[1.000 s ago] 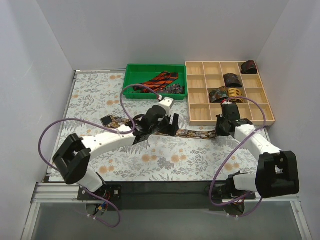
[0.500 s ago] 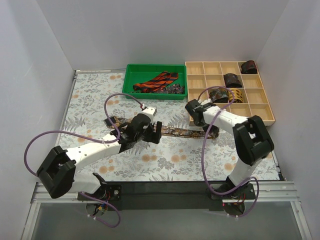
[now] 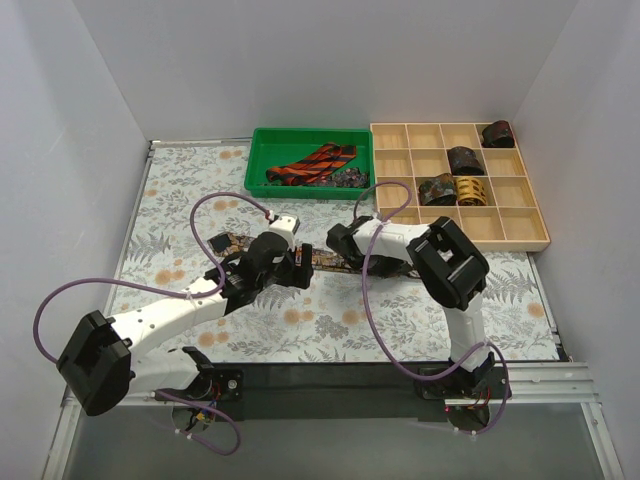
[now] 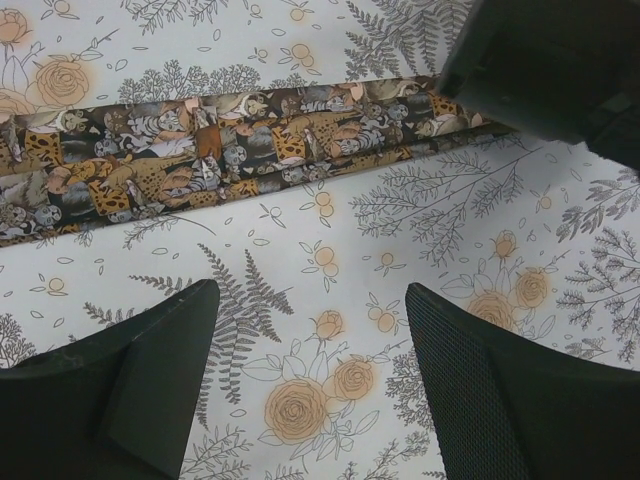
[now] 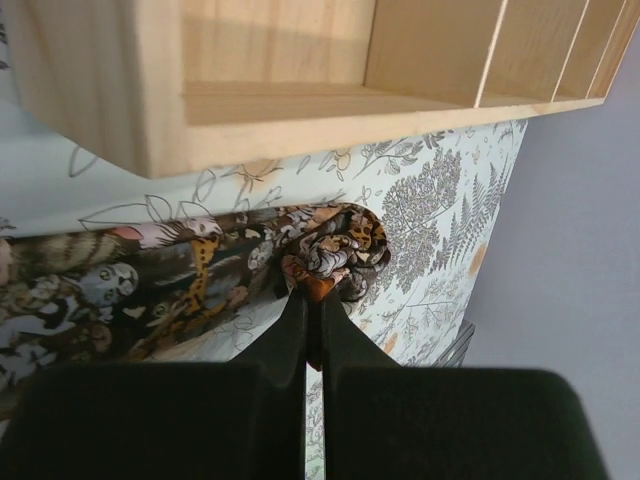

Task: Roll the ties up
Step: Roll the tie

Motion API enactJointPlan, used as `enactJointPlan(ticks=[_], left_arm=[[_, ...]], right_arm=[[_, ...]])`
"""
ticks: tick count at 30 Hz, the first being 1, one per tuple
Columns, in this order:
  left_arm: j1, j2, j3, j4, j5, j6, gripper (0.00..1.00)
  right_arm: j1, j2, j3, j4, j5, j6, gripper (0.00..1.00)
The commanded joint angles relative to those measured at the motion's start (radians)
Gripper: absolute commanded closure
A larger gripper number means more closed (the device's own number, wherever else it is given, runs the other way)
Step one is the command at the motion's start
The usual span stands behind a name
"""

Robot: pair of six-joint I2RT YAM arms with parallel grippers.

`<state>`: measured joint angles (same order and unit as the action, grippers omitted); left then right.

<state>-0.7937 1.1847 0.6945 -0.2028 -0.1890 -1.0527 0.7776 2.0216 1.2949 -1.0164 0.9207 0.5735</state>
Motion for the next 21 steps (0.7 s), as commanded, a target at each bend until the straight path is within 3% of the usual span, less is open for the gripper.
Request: enactJointPlan(ticks=[1, 8, 21], left_arm=[[0.004, -0.017, -0.013, -0.003, -0.010, -0.012, 0.30], [0.004, -0.013, -0.013, 0.002, 0.002, -0.023, 0.30], [0.017, 0.108, 0.028, 0.086, -0.058, -0.007, 0.47]], right_arm=[[0.006, 0.038, 0.058, -0.027, 0.018, 0.058, 0.99], [0.005, 0.040, 0.124, -0.025, -0.002, 0.029, 0.99], [-0.018, 0.084, 0.185, -0.027, -0.026, 0.020, 0.99]])
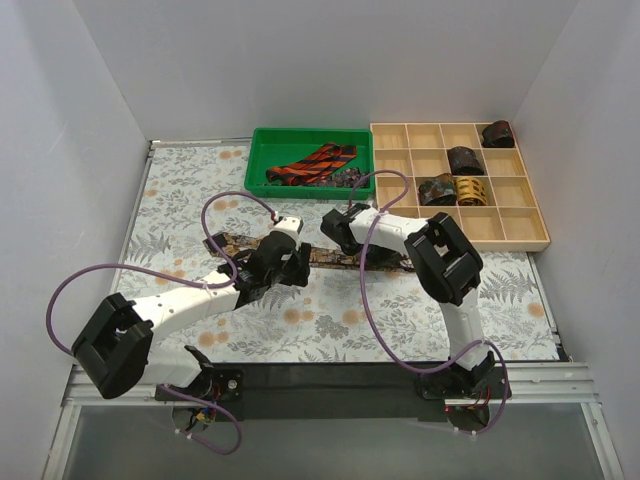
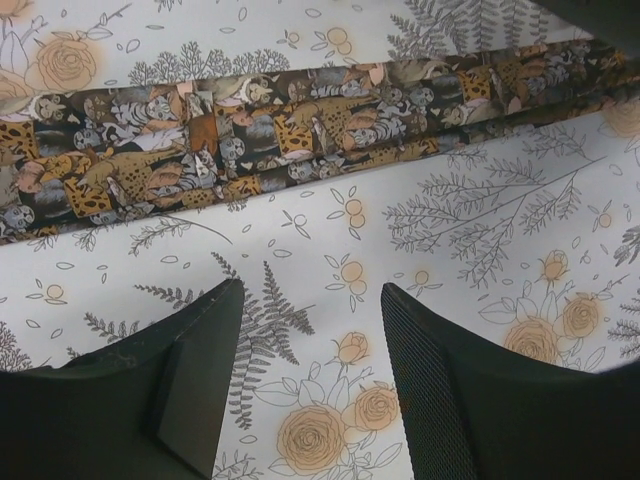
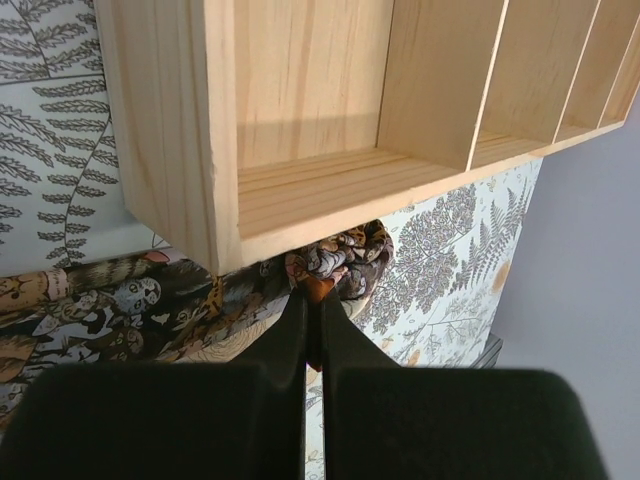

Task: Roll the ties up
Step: Roll the tie

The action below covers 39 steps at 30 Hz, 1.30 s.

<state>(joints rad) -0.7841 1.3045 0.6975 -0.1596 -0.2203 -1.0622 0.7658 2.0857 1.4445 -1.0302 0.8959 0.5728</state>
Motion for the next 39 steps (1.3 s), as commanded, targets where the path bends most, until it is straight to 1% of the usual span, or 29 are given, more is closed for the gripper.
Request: enactJointPlan(ticks=[1, 5, 6, 7, 9, 10, 11, 13, 22, 26, 29, 32, 34, 35, 36, 37, 38, 39], left_arm=[[0.009, -0.011, 0.022, 0.045, -0.019, 0.001, 0.47], [0.009, -0.022, -0.009, 0.046, -0.011, -0.019, 0.47], [0.009, -0.027, -0.012, 0.046, -0.010, -0.019, 0.47], [0.009, -0.030, -0.015, 0.048, -0.008, -0.021, 0.47], [0.009, -0.030, -0.012, 0.046, -0.004, -0.021, 0.47], [0.009, -0.028, -0.009, 0.048, -0.001, -0.019, 0.47], [0.011, -0.030, -0.004, 0.046, 0.004, -0.018, 0.47], [0.009, -0.027, -0.001, 0.046, 0.007, -0.016, 0.47], [0.009, -0.027, -0.003, 0.048, 0.029, -0.022, 0.47], [0.008, -0.024, 0.003, 0.046, 0.038, -0.024, 0.47], [0.009, -0.013, 0.016, 0.046, 0.055, -0.021, 0.46], [0.009, 0.002, 0.034, 0.046, 0.078, -0.021, 0.46], [0.009, 0.009, 0.042, 0.043, 0.084, -0.016, 0.45], [0.009, 0.009, 0.052, 0.040, 0.085, -0.012, 0.45], [0.009, 0.007, 0.059, 0.032, 0.085, -0.007, 0.45], [0.009, 0.003, 0.065, 0.028, 0.085, -0.002, 0.45], [0.009, -0.001, 0.077, 0.022, 0.084, 0.005, 0.44], [0.009, -0.005, 0.086, 0.002, 0.081, 0.022, 0.44]], right_arm=[[-0.005, 0.033, 0.037, -0.013, -0.014, 0.024, 0.99], [-0.005, 0.054, 0.028, 0.010, -0.054, 0.024, 0.95], [-0.006, 0.053, 0.024, 0.019, -0.064, 0.019, 0.90], [-0.005, 0.048, 0.019, 0.028, -0.086, 0.015, 0.89], [-0.005, 0.039, 0.007, 0.061, -0.106, 0.004, 0.80], [-0.006, 0.025, 0.004, 0.070, -0.124, -0.001, 0.79], [-0.006, 0.020, -0.001, 0.085, -0.133, -0.010, 0.75], [-0.014, 0.001, -0.009, 0.105, -0.169, -0.017, 0.70], [-0.065, -0.098, -0.096, 0.251, -0.311, -0.048, 0.69], [-0.069, -0.144, -0.102, 0.260, -0.333, -0.063, 0.69], [-0.069, -0.196, -0.099, 0.260, -0.336, -0.080, 0.66], [-0.069, -0.254, -0.101, 0.262, -0.354, -0.123, 0.61], [-0.069, -0.295, -0.107, 0.265, -0.364, -0.151, 0.55], [-0.069, -0.308, -0.111, 0.268, -0.368, -0.195, 0.53], [-0.071, -0.322, -0.122, 0.271, -0.377, -0.224, 0.48], [-0.069, -0.344, -0.130, 0.277, -0.394, -0.256, 0.47], [-0.069, -0.358, -0.140, 0.285, -0.399, -0.339, 0.47], [-0.069, -0.374, -0.172, 0.295, -0.405, -0.382, 0.46]])
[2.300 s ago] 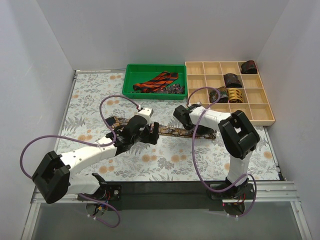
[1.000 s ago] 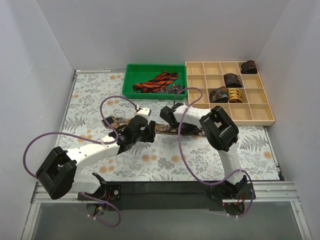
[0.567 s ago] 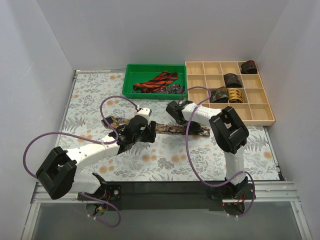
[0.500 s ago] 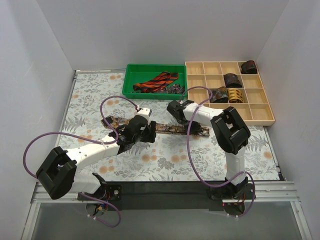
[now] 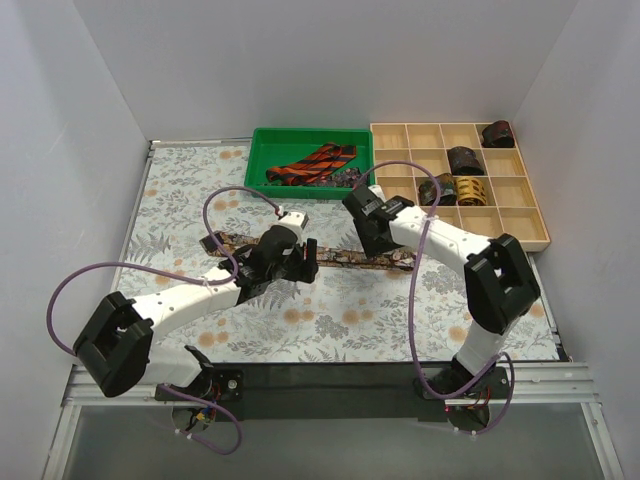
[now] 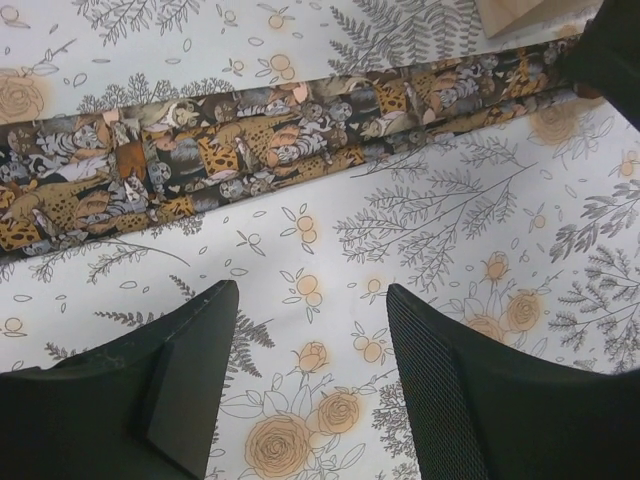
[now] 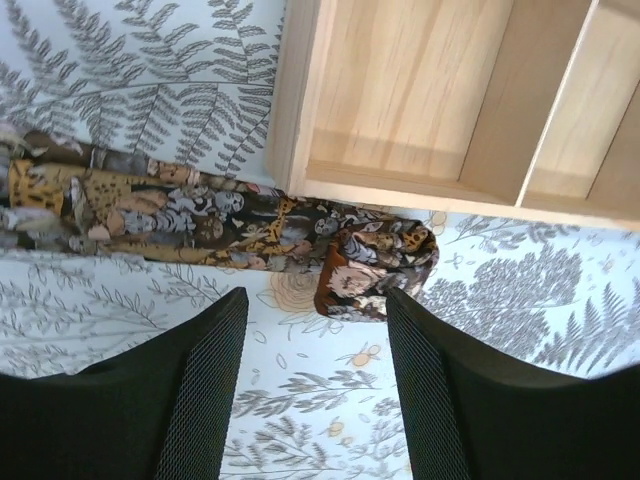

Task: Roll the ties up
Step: Roll the tie

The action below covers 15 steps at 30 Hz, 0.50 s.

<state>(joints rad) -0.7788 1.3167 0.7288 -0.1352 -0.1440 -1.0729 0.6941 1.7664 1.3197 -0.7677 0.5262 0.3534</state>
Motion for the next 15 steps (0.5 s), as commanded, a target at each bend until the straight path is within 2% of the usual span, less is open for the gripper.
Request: enactJointPlan(ticks=[1, 3, 5, 7, 10, 11, 15], left_arm=[[0.006, -0.020, 0.066, -0.036, 0.004, 0.047, 0.43], [0.006, -0.031, 0.101, -0.078, 0.003, 0.095, 0.41], [0.013, -0.043, 0.127, -0.112, 0.004, 0.132, 0.40], [0.032, -0.069, 0.164, -0.156, 0.007, 0.189, 0.39], [0.061, -0.109, 0.198, -0.204, 0.014, 0.281, 0.36], [0.070, -0.117, 0.205, -0.219, 0.021, 0.303, 0.35], [0.111, -0.169, 0.222, -0.274, 0.038, 0.396, 0.34]], right_arm=[[-0.002, -0.089, -0.068, 0.044, -0.052, -0.206, 0.45], [-0.010, -0.133, -0.102, 0.077, -0.109, -0.341, 0.31], [-0.031, -0.198, -0.155, 0.110, -0.158, -0.446, 0.28], [-0.051, -0.257, -0.203, 0.131, -0.184, -0.502, 0.15], [-0.057, -0.338, -0.270, 0.198, -0.250, -0.660, 0.13], [-0.061, -0.357, -0.315, 0.218, -0.264, -0.730, 0.09], [-0.106, -0.436, -0.390, 0.297, -0.403, -0.918, 0.15]])
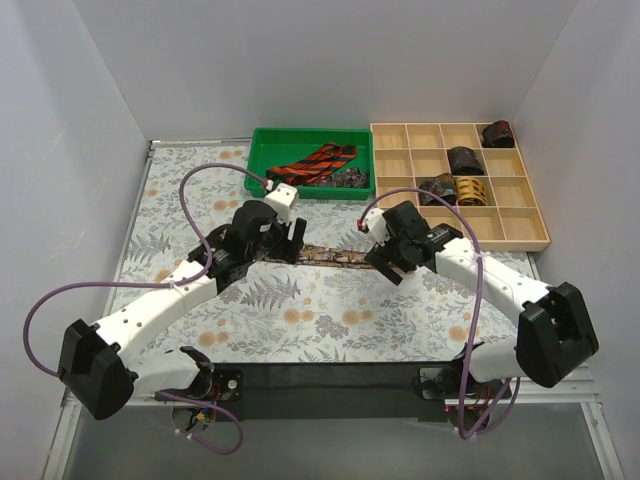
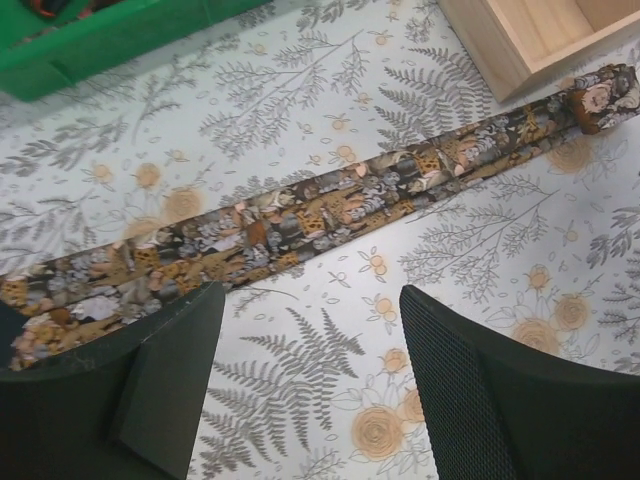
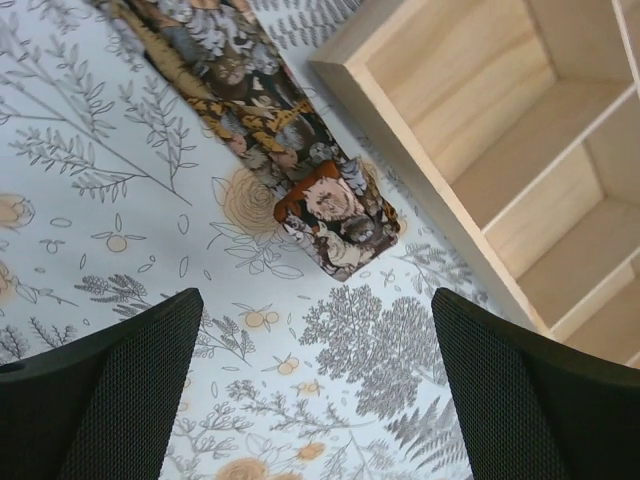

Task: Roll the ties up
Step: Roll the tie

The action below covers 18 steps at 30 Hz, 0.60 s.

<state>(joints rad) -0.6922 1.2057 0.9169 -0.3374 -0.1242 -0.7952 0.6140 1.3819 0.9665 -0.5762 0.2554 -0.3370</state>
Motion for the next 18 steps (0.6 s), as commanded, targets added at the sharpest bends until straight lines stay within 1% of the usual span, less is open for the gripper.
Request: enactJointPlan(ticks=[1, 2, 4, 6, 7, 9, 12, 18], left_arm=[[0.037, -0.067, 0.033, -0.077, 0.021, 0.134, 0.34], [0.042, -0.077, 0.024, -0.078, 0.009, 0.163, 0.34], [0.054, -0.100, 0.005, -0.077, -0.002, 0.186, 0.34], [0.069, -0.113, -0.021, -0.069, -0.006, 0.209, 0.34], [0.085, -0.116, -0.027, -0.068, -0.005, 0.215, 0.34], [0.095, -0.124, -0.047, -0.060, 0.006, 0.223, 0.34], [0.114, -0.132, -0.072, -0.049, 0.011, 0.225, 0.34], [0.151, -0.127, -0.108, -0.032, 0.035, 0.223, 0.34]], right_arm=[[-0.049, -0.056, -0.044, 0.116, -0.171, -0.255, 0.15], [-0.065, -0.058, -0.048, 0.118, -0.194, -0.310, 0.14], [-0.118, -0.055, -0.052, 0.119, -0.247, -0.356, 0.14], [-0.155, -0.046, -0.052, 0.128, -0.249, -0.399, 0.15], [-0.163, -0.038, -0.048, 0.128, -0.284, -0.416, 0.15], [-0.171, -0.012, -0.034, 0.128, -0.298, -0.424, 0.19], [-0.175, 0.006, -0.038, 0.131, -0.309, -0.428, 0.22], [-0.187, 0.006, -0.094, 0.177, -0.314, -0.453, 0.26]])
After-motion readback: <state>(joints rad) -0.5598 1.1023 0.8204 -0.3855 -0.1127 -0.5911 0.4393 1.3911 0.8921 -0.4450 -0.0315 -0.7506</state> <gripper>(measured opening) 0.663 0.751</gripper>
